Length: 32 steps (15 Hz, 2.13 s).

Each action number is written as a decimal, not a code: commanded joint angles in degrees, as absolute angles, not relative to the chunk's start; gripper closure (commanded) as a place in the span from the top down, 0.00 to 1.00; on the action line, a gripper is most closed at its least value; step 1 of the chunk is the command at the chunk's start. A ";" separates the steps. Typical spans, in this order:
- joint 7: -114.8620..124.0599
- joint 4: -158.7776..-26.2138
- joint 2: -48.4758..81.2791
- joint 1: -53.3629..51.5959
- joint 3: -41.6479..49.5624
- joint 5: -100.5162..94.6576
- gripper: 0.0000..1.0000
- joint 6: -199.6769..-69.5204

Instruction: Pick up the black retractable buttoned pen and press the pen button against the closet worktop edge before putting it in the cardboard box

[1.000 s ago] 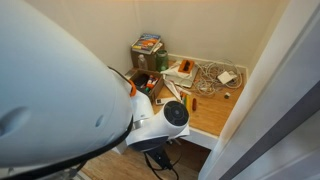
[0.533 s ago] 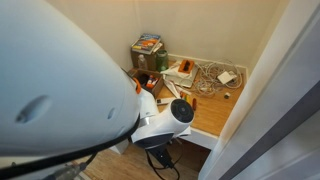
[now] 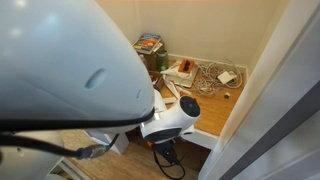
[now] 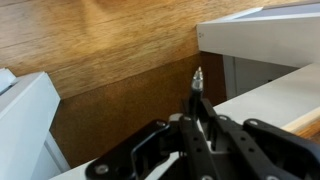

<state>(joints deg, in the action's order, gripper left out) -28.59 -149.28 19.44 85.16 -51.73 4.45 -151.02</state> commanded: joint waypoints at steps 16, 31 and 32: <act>-31.66 -136.80 27.90 44.74 -16.97 11.25 0.03 -157.29; -36.28 -138.31 25.35 46.90 -19.34 13.77 0.03 -155.18; -36.95 -138.66 23.70 47.04 -19.23 14.63 0.03 -151.68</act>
